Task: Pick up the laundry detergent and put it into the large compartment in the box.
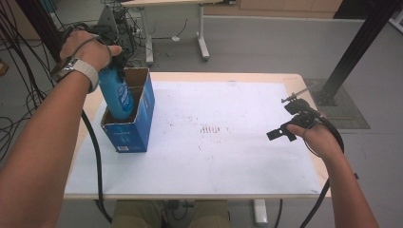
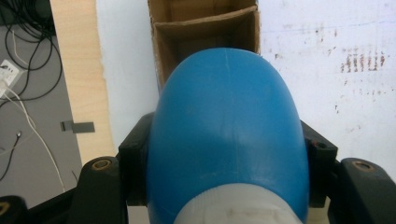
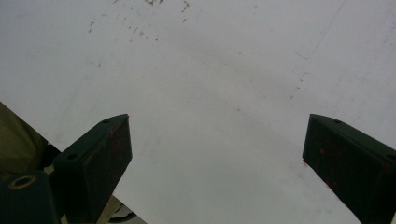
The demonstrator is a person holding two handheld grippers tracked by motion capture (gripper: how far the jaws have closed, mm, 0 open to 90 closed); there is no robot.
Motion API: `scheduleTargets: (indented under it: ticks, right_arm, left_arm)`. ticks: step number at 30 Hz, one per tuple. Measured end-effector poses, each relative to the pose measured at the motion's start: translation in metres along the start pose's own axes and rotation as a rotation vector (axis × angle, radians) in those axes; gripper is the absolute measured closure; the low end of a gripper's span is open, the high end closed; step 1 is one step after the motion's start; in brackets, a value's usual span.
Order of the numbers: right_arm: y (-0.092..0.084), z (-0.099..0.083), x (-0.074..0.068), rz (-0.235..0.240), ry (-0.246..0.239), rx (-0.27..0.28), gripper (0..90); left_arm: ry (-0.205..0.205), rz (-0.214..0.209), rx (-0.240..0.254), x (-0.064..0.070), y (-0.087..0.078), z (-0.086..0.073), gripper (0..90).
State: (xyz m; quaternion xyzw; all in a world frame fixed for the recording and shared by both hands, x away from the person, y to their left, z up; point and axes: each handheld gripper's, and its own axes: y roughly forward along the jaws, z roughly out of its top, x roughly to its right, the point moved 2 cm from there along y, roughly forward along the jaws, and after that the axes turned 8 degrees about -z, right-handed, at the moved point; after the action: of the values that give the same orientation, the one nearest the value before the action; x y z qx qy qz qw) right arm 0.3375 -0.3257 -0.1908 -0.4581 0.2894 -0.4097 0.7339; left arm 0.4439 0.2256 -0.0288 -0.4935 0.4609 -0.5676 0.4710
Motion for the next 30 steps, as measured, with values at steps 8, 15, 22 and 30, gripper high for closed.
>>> scheduleTargets:
  ticks: [8, 15, 22, 30]
  right_arm:
    - [0.000, -0.001, 0.000, 0.000, 0.000, 0.002, 7.9]
    - [0.002, -0.003, 0.001, -0.002, 0.006, -0.004, 8.0]
    - [0.003, -0.003, 0.001, -0.003, 0.010, -0.007, 8.0]
    - [0.003, 0.001, -0.002, -0.005, 0.004, -0.011, 8.0]
  left_arm:
    - [0.002, -0.001, -0.008, -0.002, 0.012, 0.001, 37.7]
    - [0.003, -0.007, -0.014, -0.006, 0.022, 0.003, 37.7]
    - [0.003, -0.011, -0.016, -0.011, 0.030, 0.004, 37.7]
    - [0.013, -0.013, -0.018, -0.012, 0.038, 0.005, 37.7]
